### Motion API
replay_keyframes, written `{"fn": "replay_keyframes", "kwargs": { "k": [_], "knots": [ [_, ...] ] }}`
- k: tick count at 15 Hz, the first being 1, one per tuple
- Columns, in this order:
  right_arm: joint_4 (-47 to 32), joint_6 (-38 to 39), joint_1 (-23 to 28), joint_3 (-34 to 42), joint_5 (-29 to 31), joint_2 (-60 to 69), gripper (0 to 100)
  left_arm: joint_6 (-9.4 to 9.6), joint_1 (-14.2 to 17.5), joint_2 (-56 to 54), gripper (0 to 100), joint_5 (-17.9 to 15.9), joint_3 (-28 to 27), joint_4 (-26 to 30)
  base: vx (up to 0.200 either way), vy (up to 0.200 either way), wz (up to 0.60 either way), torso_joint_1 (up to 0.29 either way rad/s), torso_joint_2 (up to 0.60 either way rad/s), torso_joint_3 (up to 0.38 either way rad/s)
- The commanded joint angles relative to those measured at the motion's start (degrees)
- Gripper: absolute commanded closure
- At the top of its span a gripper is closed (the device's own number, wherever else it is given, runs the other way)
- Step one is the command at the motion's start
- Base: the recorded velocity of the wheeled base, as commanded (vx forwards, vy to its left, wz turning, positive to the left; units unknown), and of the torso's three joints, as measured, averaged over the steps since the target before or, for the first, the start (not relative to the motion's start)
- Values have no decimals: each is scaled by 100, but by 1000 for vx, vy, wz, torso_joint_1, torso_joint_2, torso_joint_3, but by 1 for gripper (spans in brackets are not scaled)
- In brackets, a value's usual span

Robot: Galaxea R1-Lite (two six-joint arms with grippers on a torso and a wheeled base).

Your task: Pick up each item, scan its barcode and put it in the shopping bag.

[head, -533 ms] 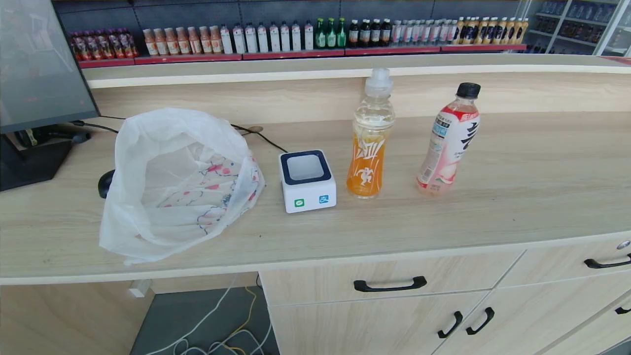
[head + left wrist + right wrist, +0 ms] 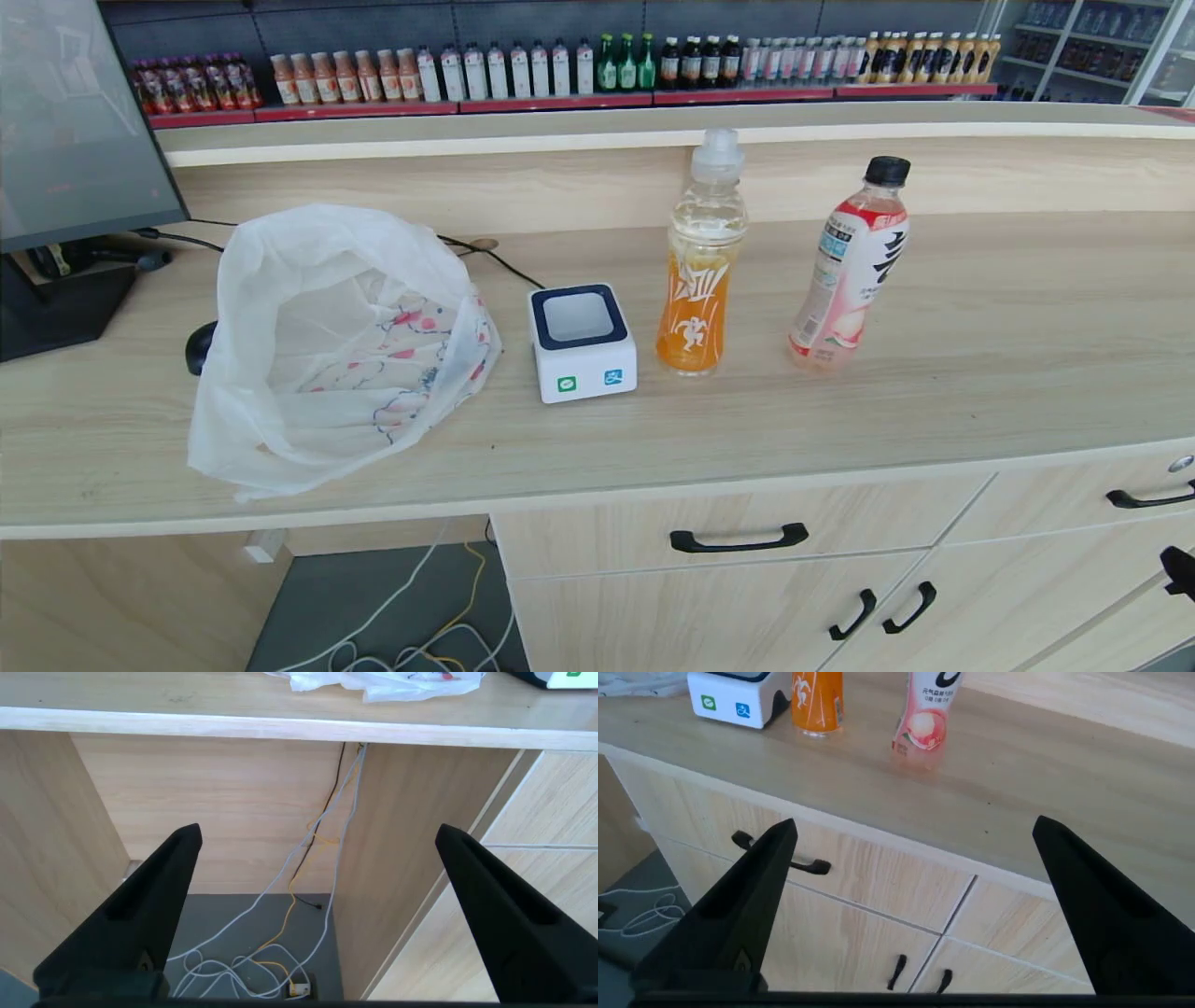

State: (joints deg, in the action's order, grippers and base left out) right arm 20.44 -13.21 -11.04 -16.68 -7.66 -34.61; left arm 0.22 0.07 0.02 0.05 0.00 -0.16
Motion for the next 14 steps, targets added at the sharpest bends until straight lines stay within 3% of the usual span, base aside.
{"fn": "replay_keyframes", "kwargs": {
  "k": [1, 7, 10, 14],
  "knots": [
    [12, -138, -21, -187, 10, -362, 0, 4, 1, -2, 0, 4, 0, -2, 0, 0, 0, 0, 0, 0],
    [83, -551, -565, -732, 106, -1276, 0, -4, 1, -2, 0, 4, 0, -2, 0, 0, 0, 0, 0, 0],
    [645, -542, -820, -828, 142, -1927, 0, -4, 1, -2, 0, 4, 0, -2, 0, 0, 0, 0, 0, 0],
    [1603, -287, -2446, -1101, 1293, -2973, 0, -4, 1, -2, 0, 4, 0, -2, 0, 0, 0, 0, 0, 0]
  ]
}}
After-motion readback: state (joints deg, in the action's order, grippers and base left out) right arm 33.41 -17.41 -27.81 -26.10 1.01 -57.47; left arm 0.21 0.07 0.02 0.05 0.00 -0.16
